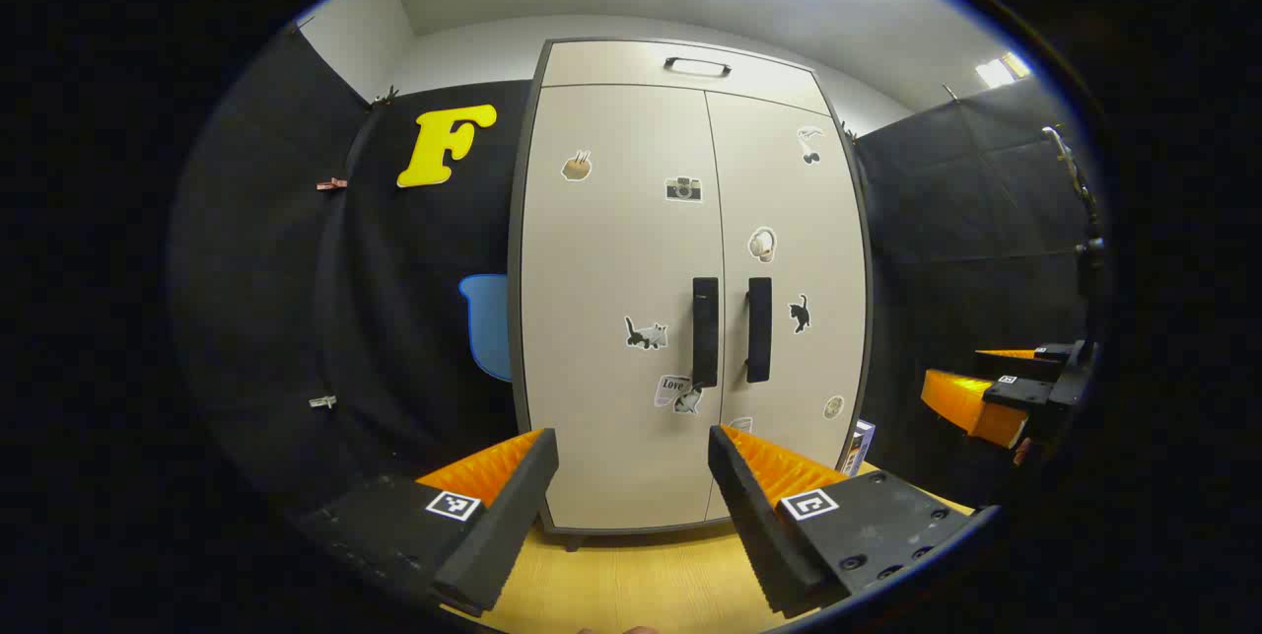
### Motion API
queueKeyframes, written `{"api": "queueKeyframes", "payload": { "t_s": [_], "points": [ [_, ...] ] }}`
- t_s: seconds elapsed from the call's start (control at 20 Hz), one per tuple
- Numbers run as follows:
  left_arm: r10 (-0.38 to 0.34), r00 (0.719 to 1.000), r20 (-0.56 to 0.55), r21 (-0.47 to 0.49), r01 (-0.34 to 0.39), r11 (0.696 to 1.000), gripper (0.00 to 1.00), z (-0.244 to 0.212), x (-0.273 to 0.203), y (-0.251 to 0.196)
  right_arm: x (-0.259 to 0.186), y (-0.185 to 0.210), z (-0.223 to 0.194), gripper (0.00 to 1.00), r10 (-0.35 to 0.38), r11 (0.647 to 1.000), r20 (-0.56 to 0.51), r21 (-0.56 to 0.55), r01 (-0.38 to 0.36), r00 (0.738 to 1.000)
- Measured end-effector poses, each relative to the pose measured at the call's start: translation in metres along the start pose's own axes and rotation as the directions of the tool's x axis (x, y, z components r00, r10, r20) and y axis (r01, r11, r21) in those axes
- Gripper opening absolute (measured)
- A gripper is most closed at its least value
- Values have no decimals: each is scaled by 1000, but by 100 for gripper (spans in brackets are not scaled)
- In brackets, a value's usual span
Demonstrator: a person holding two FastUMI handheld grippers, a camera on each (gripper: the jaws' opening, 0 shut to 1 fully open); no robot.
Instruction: Open the right door of the double-door shoe cabinet with the right hand, and open the left door with the left hand.
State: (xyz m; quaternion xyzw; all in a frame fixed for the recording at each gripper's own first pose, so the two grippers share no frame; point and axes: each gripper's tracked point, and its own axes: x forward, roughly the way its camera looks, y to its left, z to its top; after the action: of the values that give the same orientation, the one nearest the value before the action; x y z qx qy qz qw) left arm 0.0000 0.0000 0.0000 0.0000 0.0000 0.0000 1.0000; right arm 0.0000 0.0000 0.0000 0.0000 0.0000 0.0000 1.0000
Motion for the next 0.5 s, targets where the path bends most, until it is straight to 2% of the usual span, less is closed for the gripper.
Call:
{"api": "queueKeyframes", "payload": {
  "t_s": [0.15,0.35,0.5],
  "points": [
    [8,999,35,-6,-8,1000,95,7,6,-1,6,-1,-1,98,-2,1000,-2,-1,2,1000],
    [13,1000,16,0,-13,1000,95,-3,12,-2,12,5,-20,98,19,999,-47,-32,-20,999],
    [11,1000,10,-12,-11,1000,95,-7,13,-3,11,8,-20,98,29,999,-40,-23,-30,999]
  ]
}}
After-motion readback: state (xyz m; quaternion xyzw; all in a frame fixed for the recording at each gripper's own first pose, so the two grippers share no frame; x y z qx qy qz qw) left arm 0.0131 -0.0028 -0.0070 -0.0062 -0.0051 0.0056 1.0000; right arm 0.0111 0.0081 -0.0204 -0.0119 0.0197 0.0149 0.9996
